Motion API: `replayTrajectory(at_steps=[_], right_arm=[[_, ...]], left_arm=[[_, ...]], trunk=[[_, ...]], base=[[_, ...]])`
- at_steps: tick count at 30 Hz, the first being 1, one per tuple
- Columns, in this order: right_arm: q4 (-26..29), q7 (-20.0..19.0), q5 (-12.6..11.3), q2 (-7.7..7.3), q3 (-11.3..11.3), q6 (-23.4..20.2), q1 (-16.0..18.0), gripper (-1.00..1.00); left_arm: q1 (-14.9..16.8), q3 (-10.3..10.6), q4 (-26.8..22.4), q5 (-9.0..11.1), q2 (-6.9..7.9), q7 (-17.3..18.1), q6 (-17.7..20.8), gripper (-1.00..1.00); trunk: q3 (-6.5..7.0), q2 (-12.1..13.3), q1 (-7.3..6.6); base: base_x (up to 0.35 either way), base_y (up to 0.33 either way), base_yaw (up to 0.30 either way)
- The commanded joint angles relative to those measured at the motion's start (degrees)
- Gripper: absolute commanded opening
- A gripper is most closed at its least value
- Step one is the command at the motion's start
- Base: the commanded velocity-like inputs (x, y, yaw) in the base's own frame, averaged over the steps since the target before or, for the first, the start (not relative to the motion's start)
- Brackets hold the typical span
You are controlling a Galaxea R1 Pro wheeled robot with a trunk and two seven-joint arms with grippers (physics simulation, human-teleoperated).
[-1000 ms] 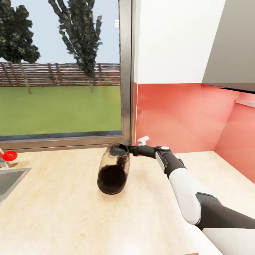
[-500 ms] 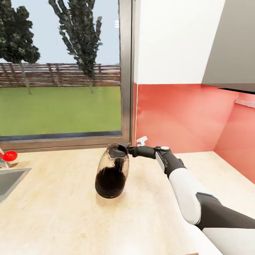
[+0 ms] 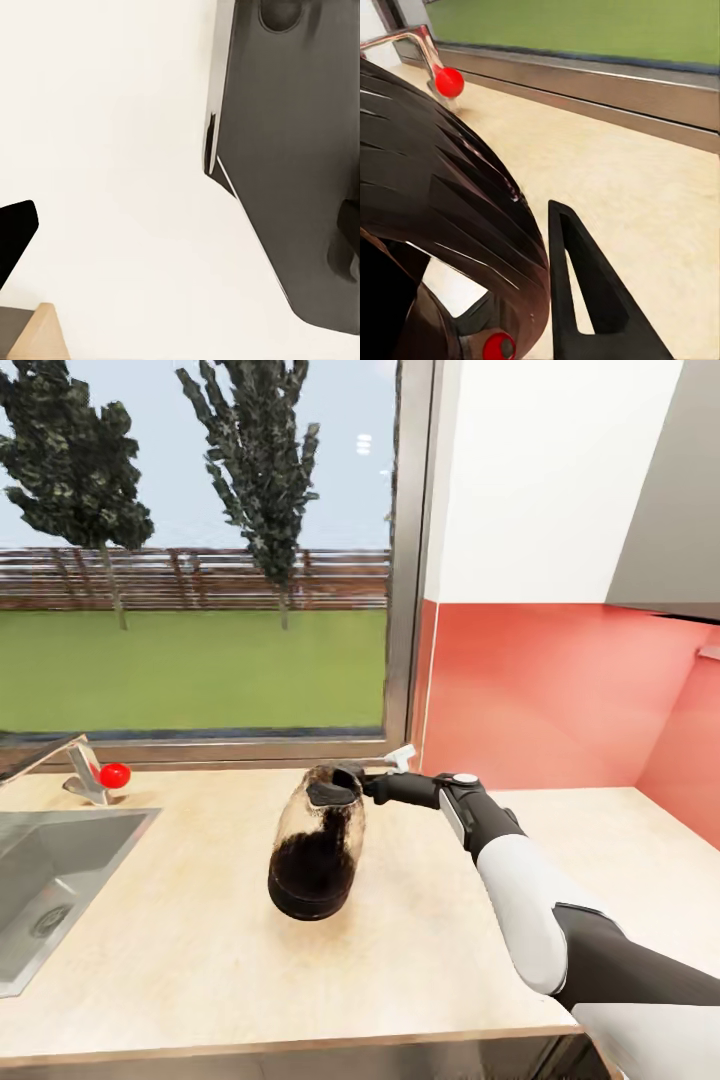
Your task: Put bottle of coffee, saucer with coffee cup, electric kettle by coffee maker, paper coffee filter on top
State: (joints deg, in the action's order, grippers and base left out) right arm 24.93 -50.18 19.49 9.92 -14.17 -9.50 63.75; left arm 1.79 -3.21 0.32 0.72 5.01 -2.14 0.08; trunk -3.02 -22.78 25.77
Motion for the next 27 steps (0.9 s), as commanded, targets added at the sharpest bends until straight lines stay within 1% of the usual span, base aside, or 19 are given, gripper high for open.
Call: replayTrajectory(at_steps=[1, 6, 10, 27], right_arm=[[0.1, -0.4, 0.2, 0.08, -0.6, -0.6, 0.1, -1.0], [0.1, -0.4, 0.2, 0.08, -0.6, -0.6, 0.1, -1.0], [0.1, -0.4, 0.2, 0.08, -0.6, -0.6, 0.1, -1.0], [0.1, -0.5, 0.2, 0.08, -0.6, -0.6, 0.1, -1.0]], left_arm=[[0.1, -0.3, 0.0, 0.1, 0.0, -0.1, 0.0, 1.0], [0.1, -0.3, 0.1, 0.1, 0.04, -0.1, 0.0, 1.0], [0.1, -0.3, 0.0, 0.1, 0.07, -0.1, 0.0, 1.0], [0.1, -0.5, 0.0, 0.1, 0.17, -0.1, 0.1, 1.0]], trunk=[[-0.06, -0.1, 0.01], [0.32, -0.1, 0.01], [0.63, -0.1, 0.01], [1.86, -0.1, 0.01]], base=[[-0.27, 0.22, 0.164], [-0.257, 0.229, 0.164], [-0.139, 0.273, 0.164], [-0.005, 0.306, 0.175]])
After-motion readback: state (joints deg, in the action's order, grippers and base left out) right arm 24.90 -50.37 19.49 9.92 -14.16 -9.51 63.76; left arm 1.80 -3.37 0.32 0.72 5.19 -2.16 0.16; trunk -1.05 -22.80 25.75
